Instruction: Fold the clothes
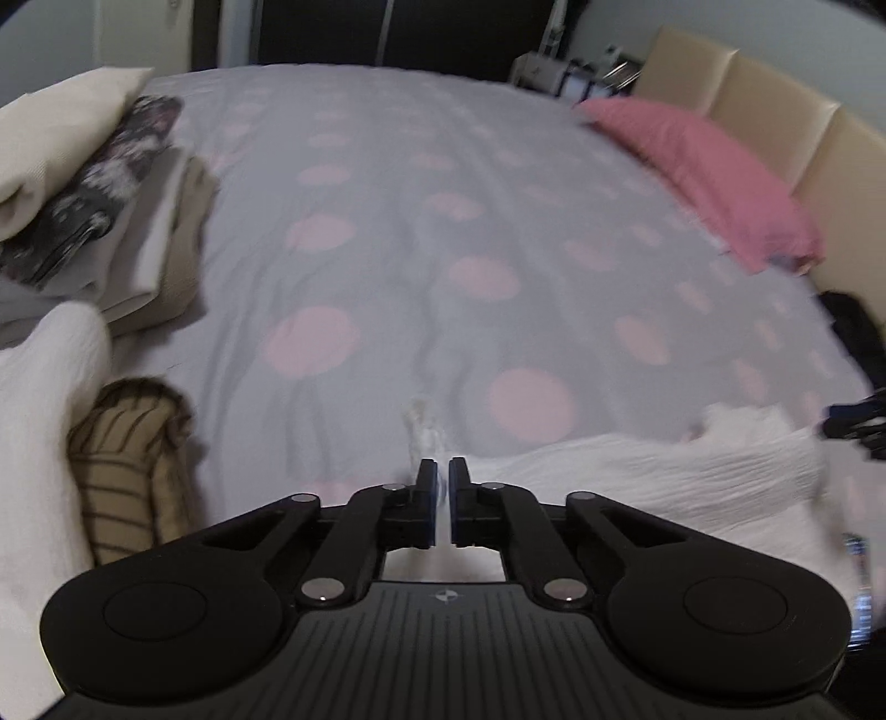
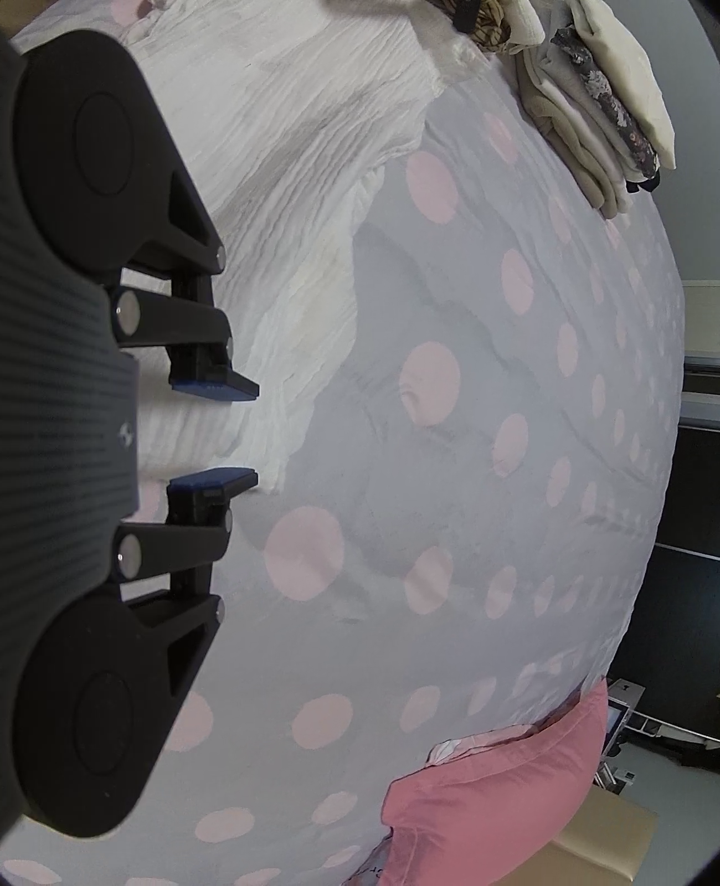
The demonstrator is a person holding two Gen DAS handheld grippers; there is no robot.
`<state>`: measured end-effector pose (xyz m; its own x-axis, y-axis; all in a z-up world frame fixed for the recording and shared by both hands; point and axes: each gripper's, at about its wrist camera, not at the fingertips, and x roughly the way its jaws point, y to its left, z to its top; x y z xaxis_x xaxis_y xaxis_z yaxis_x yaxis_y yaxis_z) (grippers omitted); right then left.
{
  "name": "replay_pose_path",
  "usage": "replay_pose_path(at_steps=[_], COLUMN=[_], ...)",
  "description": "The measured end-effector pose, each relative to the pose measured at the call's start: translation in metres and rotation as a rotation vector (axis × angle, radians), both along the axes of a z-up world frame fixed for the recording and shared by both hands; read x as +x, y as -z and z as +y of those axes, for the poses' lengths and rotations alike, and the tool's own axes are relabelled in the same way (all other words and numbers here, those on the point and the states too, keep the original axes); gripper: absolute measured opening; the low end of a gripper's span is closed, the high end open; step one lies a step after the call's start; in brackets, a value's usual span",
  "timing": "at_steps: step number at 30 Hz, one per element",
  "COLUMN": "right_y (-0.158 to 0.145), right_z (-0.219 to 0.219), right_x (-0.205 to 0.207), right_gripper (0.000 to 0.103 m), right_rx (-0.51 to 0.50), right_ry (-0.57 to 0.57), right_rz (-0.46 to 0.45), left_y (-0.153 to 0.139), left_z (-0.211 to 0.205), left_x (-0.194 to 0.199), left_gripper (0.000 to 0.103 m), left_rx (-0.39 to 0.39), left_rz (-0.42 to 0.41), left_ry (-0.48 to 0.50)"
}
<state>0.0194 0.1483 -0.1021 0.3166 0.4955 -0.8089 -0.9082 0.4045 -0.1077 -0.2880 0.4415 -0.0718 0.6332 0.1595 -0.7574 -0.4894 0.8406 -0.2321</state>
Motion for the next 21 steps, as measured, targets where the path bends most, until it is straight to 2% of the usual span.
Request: replay_pose_path(at_steps=[8,15,20,21], right_y=[-0.004,-0.002,-0.002,-0.002], right_z=[-0.006,-0.006,-0.005,-0.005], right_x=[0.004,0.001,0.001,0.001], right_gripper=[0.030,0.030,0.034,0.034], right_rx=[-0.009,-0.036,-0.041,-0.043], right_ry=[0.037,0.025,0.021,0.018], right_rz=[0.007,0.011,0.020,0.023], left_y=[-0.022,-0.029,-0.019,-0.016], left_z=[-0.024,-0.032,-0.026,-0.022], left_x=[0.002,0.000,0.003,0.004], left_gripper=[0.000,0.000,0.001,0.010], left_rx=[0.021,0.022,0.056,0.059], left_rz=[-0.035,-0.037,0.011,0.024], left_ry=[0.106,0.169,0.112,0.098])
